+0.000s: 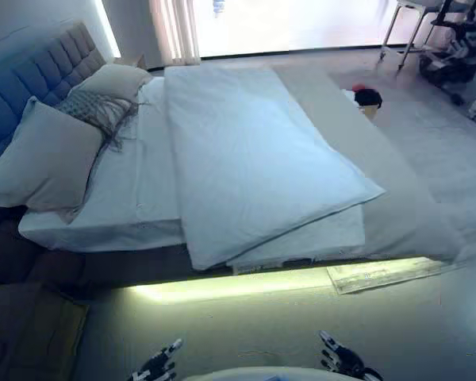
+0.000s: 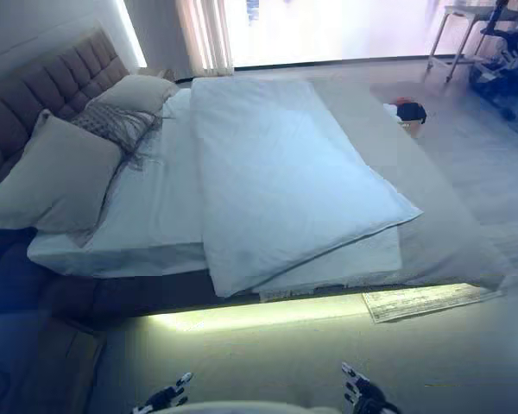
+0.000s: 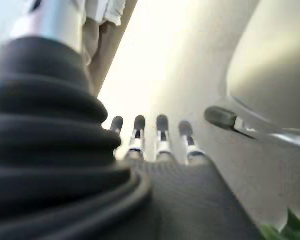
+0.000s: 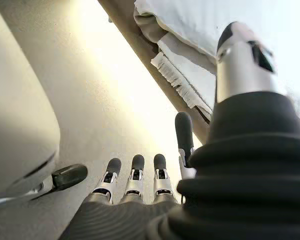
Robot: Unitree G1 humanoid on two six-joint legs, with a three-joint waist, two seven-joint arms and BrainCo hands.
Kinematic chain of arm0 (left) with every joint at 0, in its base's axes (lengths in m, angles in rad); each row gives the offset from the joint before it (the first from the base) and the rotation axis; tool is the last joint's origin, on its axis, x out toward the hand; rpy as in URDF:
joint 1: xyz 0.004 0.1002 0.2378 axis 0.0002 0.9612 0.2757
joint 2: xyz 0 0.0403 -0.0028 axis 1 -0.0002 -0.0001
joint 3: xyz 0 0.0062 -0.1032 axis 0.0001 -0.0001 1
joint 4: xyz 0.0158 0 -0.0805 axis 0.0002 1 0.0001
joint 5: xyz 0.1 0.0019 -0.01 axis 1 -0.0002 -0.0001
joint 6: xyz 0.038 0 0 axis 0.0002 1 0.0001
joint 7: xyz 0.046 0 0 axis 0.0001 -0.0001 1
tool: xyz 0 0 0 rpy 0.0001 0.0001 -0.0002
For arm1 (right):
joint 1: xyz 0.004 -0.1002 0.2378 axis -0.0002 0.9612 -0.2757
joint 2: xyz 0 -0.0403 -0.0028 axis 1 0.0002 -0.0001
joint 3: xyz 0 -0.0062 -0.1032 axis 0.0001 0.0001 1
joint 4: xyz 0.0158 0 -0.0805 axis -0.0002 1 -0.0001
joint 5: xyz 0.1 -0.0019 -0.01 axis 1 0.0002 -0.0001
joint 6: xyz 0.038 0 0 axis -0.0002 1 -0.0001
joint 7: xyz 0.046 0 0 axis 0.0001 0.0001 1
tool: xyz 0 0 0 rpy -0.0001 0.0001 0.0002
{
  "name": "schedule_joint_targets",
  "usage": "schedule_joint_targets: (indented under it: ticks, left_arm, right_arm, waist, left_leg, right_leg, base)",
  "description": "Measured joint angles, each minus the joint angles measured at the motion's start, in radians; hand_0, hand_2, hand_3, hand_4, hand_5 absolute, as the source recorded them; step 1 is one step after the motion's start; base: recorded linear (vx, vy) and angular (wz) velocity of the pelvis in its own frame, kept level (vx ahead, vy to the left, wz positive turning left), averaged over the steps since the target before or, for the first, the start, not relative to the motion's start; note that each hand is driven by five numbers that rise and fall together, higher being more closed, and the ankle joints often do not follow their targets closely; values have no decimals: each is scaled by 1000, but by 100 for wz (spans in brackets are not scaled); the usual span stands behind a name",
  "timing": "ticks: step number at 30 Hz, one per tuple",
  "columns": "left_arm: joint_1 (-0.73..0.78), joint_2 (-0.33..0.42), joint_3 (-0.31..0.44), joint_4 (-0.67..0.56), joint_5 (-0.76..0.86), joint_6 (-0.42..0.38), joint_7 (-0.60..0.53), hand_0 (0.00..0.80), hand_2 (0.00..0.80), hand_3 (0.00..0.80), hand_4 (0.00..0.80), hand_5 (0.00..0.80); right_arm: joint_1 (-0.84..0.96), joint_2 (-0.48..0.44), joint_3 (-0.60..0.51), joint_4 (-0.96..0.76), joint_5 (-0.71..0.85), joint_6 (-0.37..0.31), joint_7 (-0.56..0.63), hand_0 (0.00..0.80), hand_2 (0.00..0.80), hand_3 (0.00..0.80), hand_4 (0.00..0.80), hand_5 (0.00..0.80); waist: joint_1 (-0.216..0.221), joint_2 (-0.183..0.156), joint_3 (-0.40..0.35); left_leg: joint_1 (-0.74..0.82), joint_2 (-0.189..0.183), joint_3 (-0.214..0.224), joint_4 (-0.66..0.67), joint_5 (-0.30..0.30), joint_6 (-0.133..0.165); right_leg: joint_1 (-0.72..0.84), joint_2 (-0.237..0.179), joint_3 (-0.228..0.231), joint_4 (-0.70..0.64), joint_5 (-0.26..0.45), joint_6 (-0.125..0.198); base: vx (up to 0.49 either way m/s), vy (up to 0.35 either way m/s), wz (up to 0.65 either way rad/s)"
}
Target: Make the bed neatly
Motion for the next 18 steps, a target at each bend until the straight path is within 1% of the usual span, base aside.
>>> schedule_joint_targets:
  ticks: [2, 6, 14, 18]
  left_arm:
    - [0, 0, 0, 1, 1, 11, 16, 0, 0, 0, 0, 0]
    - [0, -4, 0, 1, 1, 23, 12, 0, 0, 0, 0, 0]
    - [-2, -4, -1, 1, 1, 31, 17, 0, 0, 0, 0, 0]
    - [-2, -4, -2, 6, 2, 52, 25, 0, 0, 0, 0, 0]
  right_arm:
    - [0, 3, 0, 0, 0, 0, 0, 0, 0, 0, 0, 0]
    - [0, 7, 2, -1, -1, 0, 0, 0, 0, 0, 0, 0]
    - [-1, 15, 14, -1, -13, 1, 3, 0, 0, 0, 0, 0]
    - [-1, 16, 26, 0, -9, 4, 10, 0, 0, 0, 0, 0]
  waist:
    - [0, -1, 0]
    - [0, -5, -1]
    - [0, -24, -1]
    - [0, -32, -7]
  left_leg:
    - [0, 0, 0, 0, 0, 0]
    - [1, 0, 0, 0, 0, 0]
    - [14, 0, -1, -1, 0, 0]
    - [14, 0, -1, -1, 0, 0]
  right_leg:
    - [0, 0, 0, 0, 0, 0]
    - [1, 0, 0, 1, 0, 0]
    - [12, 0, -1, 1, -2, 0]
    - [12, 0, -1, 1, -2, 0]
  base:
    - [0, 0, 0]
    - [0, 0, 0]
    - [0, 0, 0]
    - [0, 0, 0]
